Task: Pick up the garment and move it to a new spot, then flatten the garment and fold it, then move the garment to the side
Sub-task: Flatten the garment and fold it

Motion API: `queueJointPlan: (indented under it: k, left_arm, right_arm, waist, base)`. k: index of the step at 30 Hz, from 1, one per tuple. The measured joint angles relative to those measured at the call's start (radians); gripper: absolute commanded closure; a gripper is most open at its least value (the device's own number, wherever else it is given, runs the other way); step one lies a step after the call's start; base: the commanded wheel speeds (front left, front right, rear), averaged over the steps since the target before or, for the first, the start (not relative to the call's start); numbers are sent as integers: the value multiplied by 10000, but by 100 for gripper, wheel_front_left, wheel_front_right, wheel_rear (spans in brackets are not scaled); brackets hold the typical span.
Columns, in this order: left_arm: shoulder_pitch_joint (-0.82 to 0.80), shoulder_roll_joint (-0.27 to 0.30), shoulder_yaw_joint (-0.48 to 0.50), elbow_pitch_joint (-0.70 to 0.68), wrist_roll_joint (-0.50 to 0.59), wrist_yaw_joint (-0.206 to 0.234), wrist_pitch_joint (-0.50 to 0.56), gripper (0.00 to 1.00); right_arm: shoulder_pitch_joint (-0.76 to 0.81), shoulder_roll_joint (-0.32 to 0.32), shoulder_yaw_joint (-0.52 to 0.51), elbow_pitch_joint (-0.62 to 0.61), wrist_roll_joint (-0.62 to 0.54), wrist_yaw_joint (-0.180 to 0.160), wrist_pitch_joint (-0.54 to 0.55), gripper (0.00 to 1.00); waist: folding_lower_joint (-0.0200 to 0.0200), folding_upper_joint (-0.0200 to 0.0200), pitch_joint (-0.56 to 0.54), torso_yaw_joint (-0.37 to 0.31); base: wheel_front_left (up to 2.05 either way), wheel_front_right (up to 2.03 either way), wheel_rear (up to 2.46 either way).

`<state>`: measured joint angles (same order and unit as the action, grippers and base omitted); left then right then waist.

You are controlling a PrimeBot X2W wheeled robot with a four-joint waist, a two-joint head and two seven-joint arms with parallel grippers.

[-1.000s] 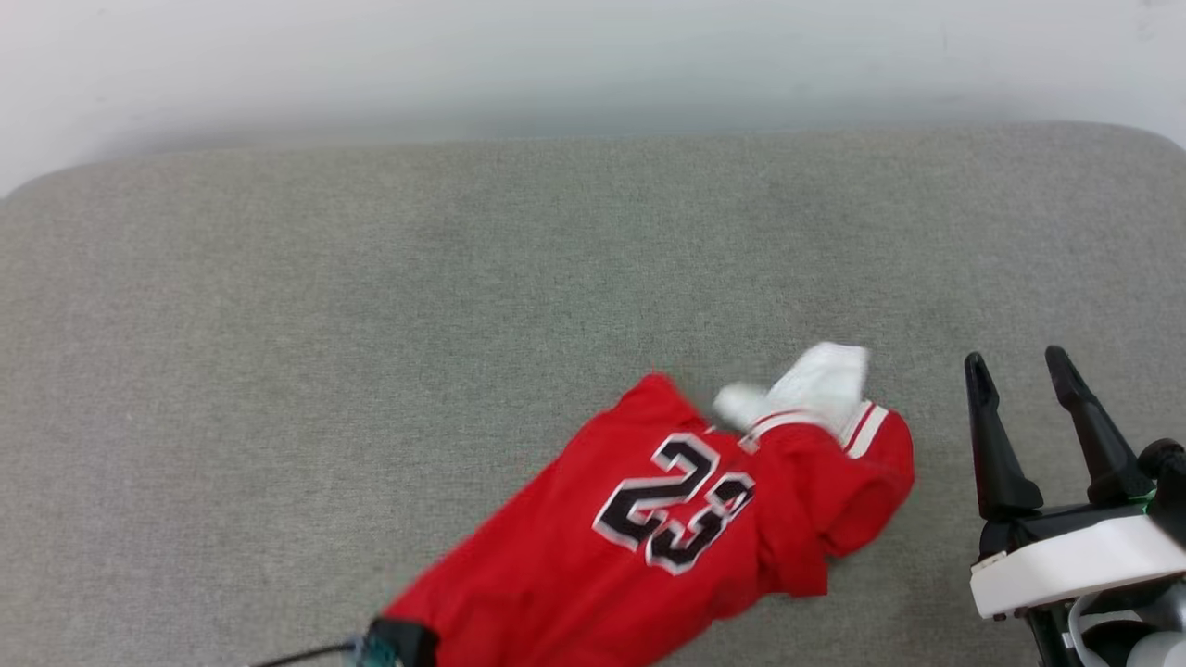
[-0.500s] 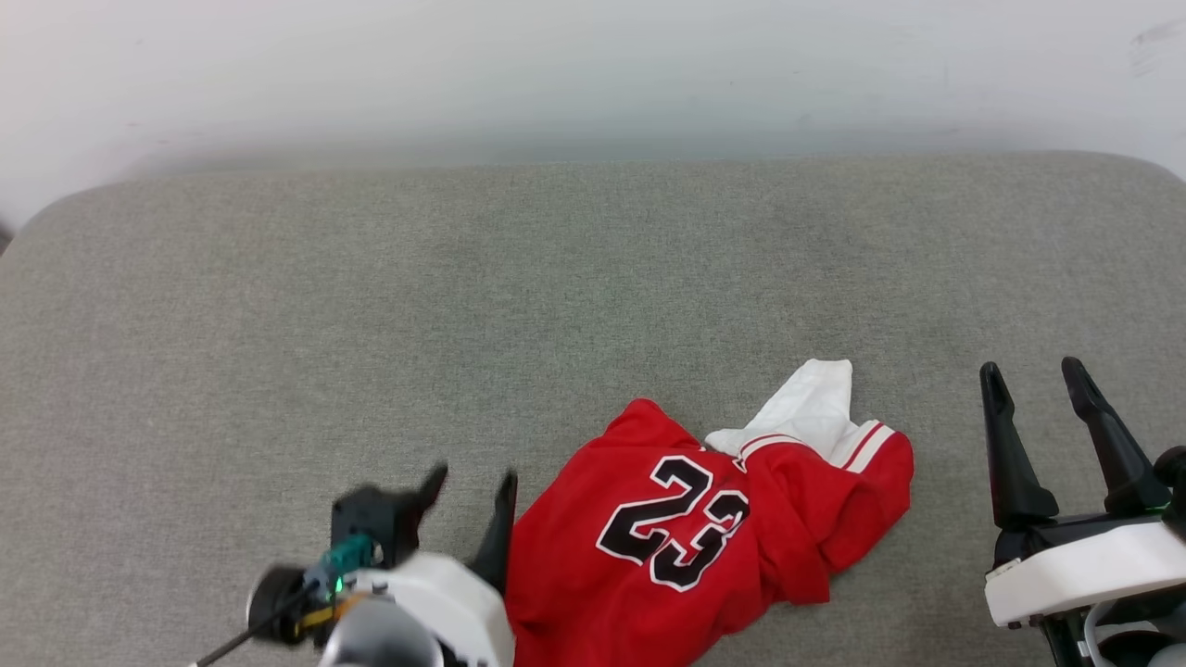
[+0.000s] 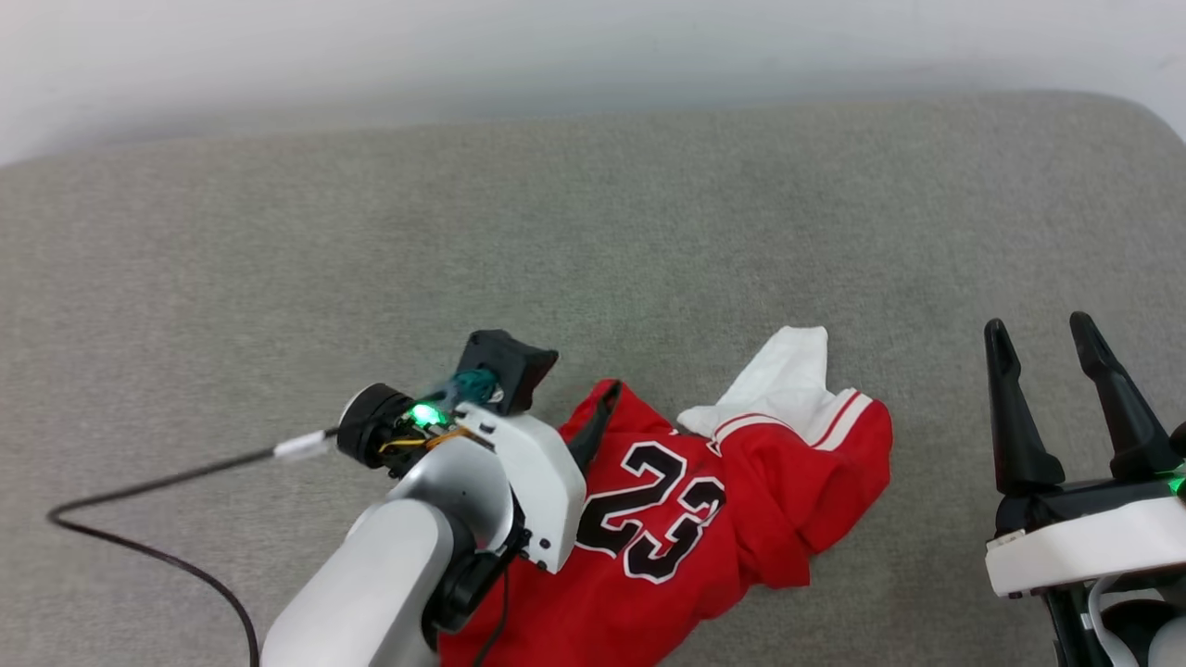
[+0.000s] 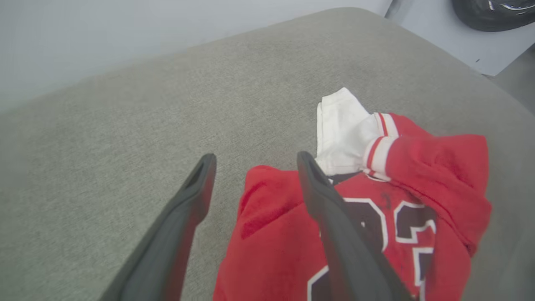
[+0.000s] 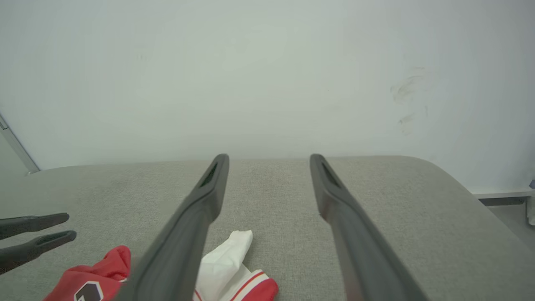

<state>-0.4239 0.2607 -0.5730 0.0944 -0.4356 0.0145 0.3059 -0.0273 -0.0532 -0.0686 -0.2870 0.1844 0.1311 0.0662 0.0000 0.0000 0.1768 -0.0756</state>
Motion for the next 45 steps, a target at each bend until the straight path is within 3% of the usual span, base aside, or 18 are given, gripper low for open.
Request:
queueJointPlan:
  k: [7, 8, 9, 10, 11, 15, 19, 23, 32, 37, 39, 45]
  left_arm:
    - [-580, 244, -685, 1467, -414, -775, 2161, 0]
    - [-926, 418, -1093, 1904, -725, -1093, 3335, 16]
    - [-968, 428, -1168, 1910, -788, -1120, 3446, 51]
    - [-989, 435, -1218, 1902, -809, -1154, 3473, 96]
    - [-997, 443, -1266, 1898, -807, -1175, 3469, 100]
    - [-970, 428, -1254, 1774, -412, -901, 2516, 100]
    - [-786, 426, -709, 1218, -157, -84, 1208, 100]
    - [77, 593, -213, 454, -188, 675, 539, 100]
    - [3635, 1151, 297, -1099, -1170, 2100, 886, 100]
    - [4614, 1103, 88, -1243, -1730, 2146, 1266, 100]
    - [4659, 1016, 0, -1227, -1726, 2144, 1189, 0]
    - [4155, 752, 257, -1409, -1014, 2303, -311, 0]
  right_arm:
    - [-128, 8, 58, 213, 153, -2, -270, 0]
    - [-236, 10, 63, 443, 278, -2, -410, 0]
    - [-251, 10, 54, 491, 278, -2, -443, 0]
    - [-251, 10, 46, 527, 278, -2, -477, 0]
    - [-257, 12, 35, 546, 278, -2, -483, 0]
    - [-323, 12, -42, 560, 253, -2, -523, 0]
    - [-323, 12, -127, 525, 205, -2, -499, 0]
    - [-280, 15, -146, 431, 159, -2, -395, 0]
    - [-27, 15, -155, 293, 61, -2, -194, 0]
    - [120, 13, -121, 268, 61, -2, -153, 0]
    - [161, 15, -100, 272, 61, -2, -127, 0]
    - [250, 15, -67, 265, 48, -2, -82, 0]
  waist:
    - [0, 0, 584, -381]
    - [0, 0, 808, -548]
    - [0, 0, 822, -555]
    - [0, 0, 824, -552]
    - [0, 0, 823, -540]
    - [1, 0, 782, -402]
    - [0, 0, 645, -182]
    - [0, 0, 478, 59]
    - [0, 0, -43, 366]
    - [0, 0, -289, 436]
    - [0, 0, -370, 454]
    - [-1, 0, -623, 446]
  base:
    - [0, 0, 0]
    - [0, 0, 0]
    - [0, 0, 0]
    - [0, 0, 0]
    - [0, 0, 0]
    - [0, 0, 0]
    - [0, 0, 0]
    - [0, 0, 0]
    - [0, 0, 0]
    - [0, 0, 0]
    - [0, 0, 0]
    - [0, 0, 0]
